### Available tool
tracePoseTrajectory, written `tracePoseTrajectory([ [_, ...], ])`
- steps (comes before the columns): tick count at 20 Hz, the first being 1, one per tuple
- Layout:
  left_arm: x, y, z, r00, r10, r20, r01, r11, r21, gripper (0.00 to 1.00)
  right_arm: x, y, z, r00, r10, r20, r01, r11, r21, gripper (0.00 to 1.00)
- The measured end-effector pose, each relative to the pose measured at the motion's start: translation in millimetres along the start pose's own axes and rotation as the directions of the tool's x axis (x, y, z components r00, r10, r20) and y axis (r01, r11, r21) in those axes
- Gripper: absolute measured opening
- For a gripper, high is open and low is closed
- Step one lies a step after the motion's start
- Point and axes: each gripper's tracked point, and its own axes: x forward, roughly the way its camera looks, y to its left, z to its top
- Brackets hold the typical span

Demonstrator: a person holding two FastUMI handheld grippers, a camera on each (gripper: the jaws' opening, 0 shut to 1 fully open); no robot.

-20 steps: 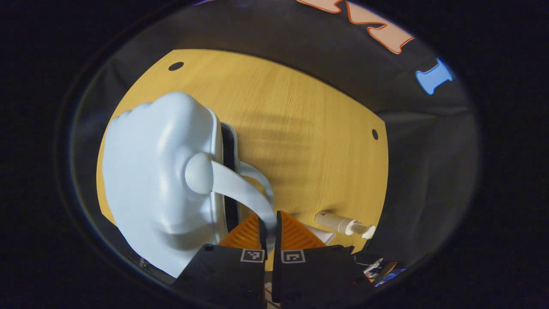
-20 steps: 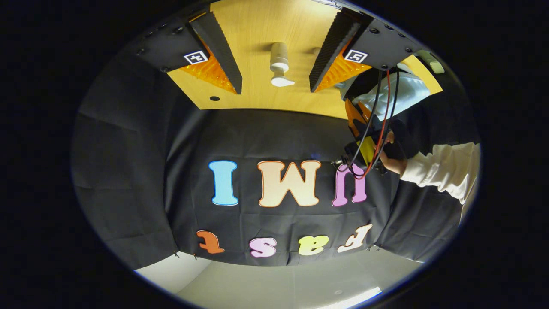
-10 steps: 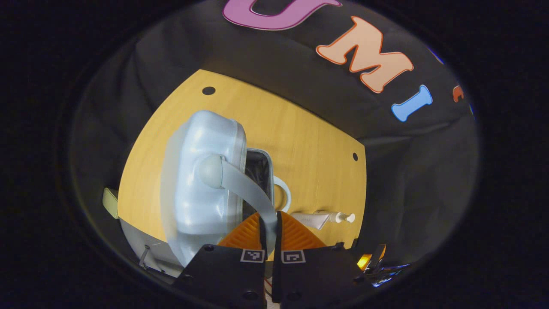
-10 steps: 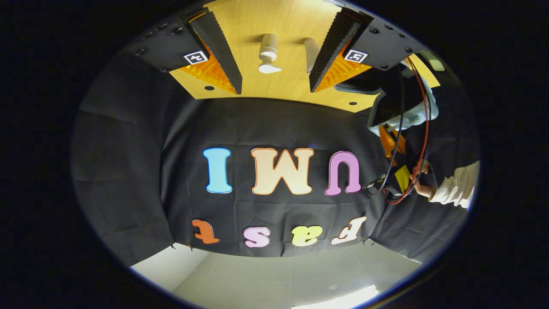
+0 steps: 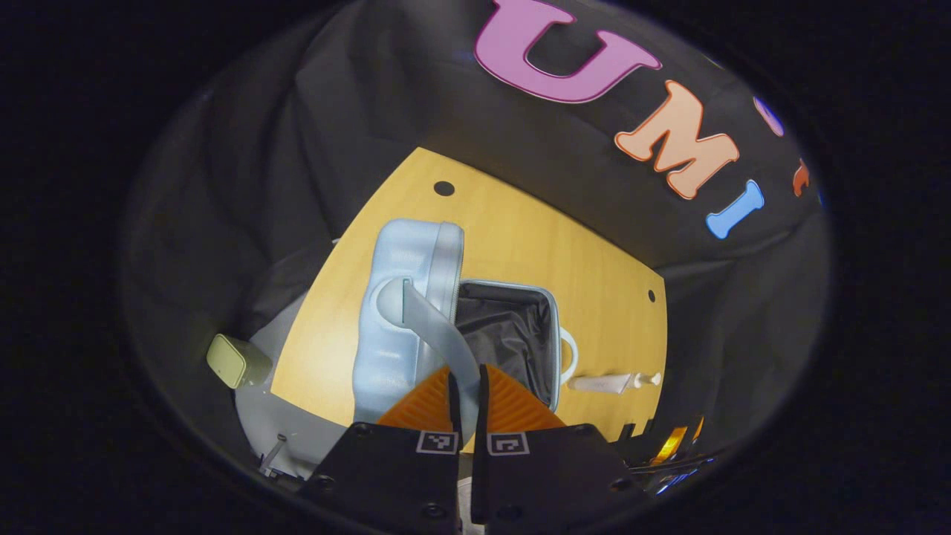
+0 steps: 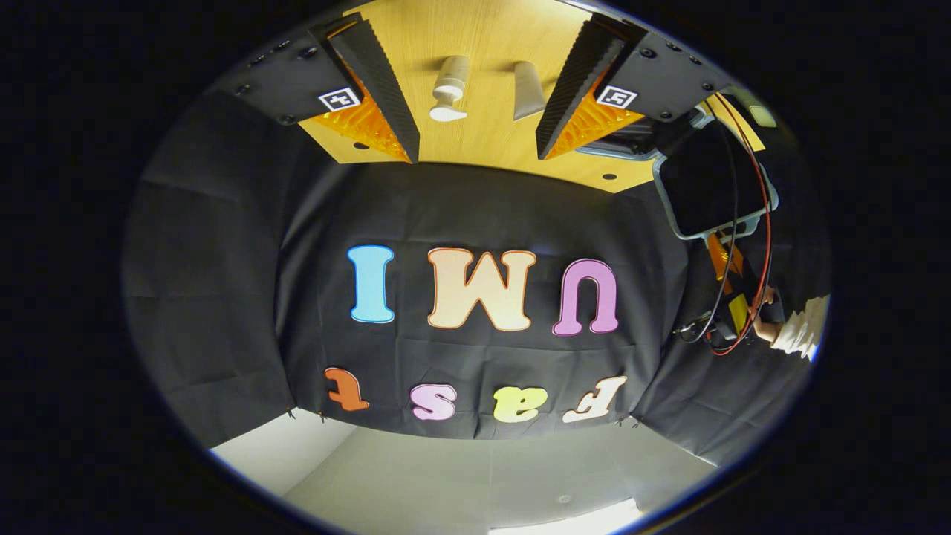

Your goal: First open the suitcase, pack the skin care products into it, and then close the suitcase.

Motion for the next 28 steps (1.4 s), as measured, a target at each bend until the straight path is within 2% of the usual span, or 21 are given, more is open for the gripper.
tracePoseTrajectory([
  [3, 2, 34, 3, 1.000, 0.002, 0.017, -0.003, 1.000, 0.004, 0.00, 1, 12, 2, 1.000, 0.001, -0.001, -0.001, 1.000, -0.013, 0.99],
  [7, 11, 77, 11, 0.998, -0.027, 0.054, 0.027, 1.000, -0.003, 0.00, 3, 31, 10, 1.000, 0.027, -0.002, -0.027, 0.998, 0.048, 1.00],
  [14, 55, 197, 4, 0.994, 0.037, 0.105, -0.033, 0.999, -0.040, 0.00, 18, 21, 29, 1.000, 0.014, -0.018, -0.013, 0.996, 0.093, 0.99],
  [19, 91, 242, -14, 0.990, -0.009, 0.144, 0.027, 0.992, -0.127, 0.00, 28, 19, 32, 1.000, -0.031, 0.000, 0.030, 0.994, 0.102, 0.98],
  [23, 108, 257, -24, 0.986, -0.026, 0.165, 0.053, 0.986, -0.158, 0.00, 35, 29, 11, 0.998, -0.025, -0.056, 0.032, 0.992, 0.122, 0.98],
  [25, 117, 266, -33, 0.988, -0.010, 0.153, 0.034, 0.987, -0.155, 0.00, 35, 30, 8, 0.998, -0.017, -0.068, 0.026, 0.991, 0.135, 0.99],
  [28, 134, 284, -53, 0.994, 0.061, 0.089, -0.051, 0.993, -0.111, 0.04, 35, 28, 3, 0.997, -0.019, -0.077, 0.028, 0.992, 0.122, 0.98],
])
